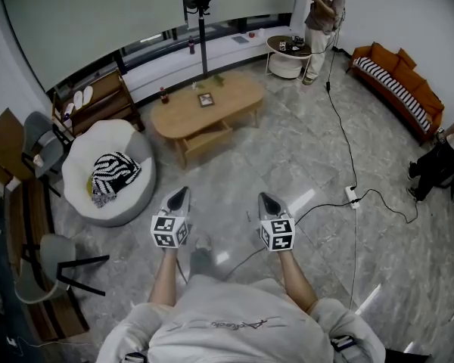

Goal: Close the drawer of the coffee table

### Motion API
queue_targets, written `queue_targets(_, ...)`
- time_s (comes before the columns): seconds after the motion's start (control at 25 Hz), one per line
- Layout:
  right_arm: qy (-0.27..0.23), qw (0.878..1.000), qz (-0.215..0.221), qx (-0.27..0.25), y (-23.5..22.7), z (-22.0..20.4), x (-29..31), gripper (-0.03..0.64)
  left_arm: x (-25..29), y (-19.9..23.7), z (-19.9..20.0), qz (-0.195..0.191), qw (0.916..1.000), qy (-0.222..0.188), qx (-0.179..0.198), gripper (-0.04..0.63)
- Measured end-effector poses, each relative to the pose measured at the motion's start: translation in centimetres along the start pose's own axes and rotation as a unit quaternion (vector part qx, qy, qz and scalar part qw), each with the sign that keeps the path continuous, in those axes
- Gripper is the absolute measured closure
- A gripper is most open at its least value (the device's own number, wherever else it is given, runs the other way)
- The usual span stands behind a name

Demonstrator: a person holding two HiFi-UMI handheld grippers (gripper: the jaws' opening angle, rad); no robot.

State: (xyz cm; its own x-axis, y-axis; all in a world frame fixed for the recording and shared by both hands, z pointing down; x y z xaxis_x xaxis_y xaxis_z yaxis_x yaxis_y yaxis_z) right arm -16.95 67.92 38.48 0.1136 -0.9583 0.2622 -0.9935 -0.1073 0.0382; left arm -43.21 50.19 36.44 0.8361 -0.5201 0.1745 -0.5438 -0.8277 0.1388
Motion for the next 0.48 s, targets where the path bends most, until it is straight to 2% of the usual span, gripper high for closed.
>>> queue_targets(0.28, -0.002, 1.000, 0.002, -0.004, 0.0, 0.8, 2.7, 0.611, 1.8, 1.8, 0.2, -0.003, 1.0000, -0.001, -0.008, 0.595)
queue_targets(0.48, -0.001, 1.000, -0.006, -0.006, -1.3, 1.2, 5.3, 0.611, 5.1, 3.3, 0.4, -0.010, 0.9999, -0.005, -0.011, 0.595)
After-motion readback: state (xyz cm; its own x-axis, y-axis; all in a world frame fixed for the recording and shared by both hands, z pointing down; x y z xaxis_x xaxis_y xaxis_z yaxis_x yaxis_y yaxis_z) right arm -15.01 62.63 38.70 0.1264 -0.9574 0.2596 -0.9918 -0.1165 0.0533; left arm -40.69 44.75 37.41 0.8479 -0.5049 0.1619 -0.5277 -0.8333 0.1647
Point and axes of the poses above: the fingertips, and each gripper's own axes: x forward along the fingers, y to its left, z out of its top, the point moved 10 cm from there along -x, backward along the fingers, and after that the axes turned 5 degrees about -x, right-handed, at the moved point
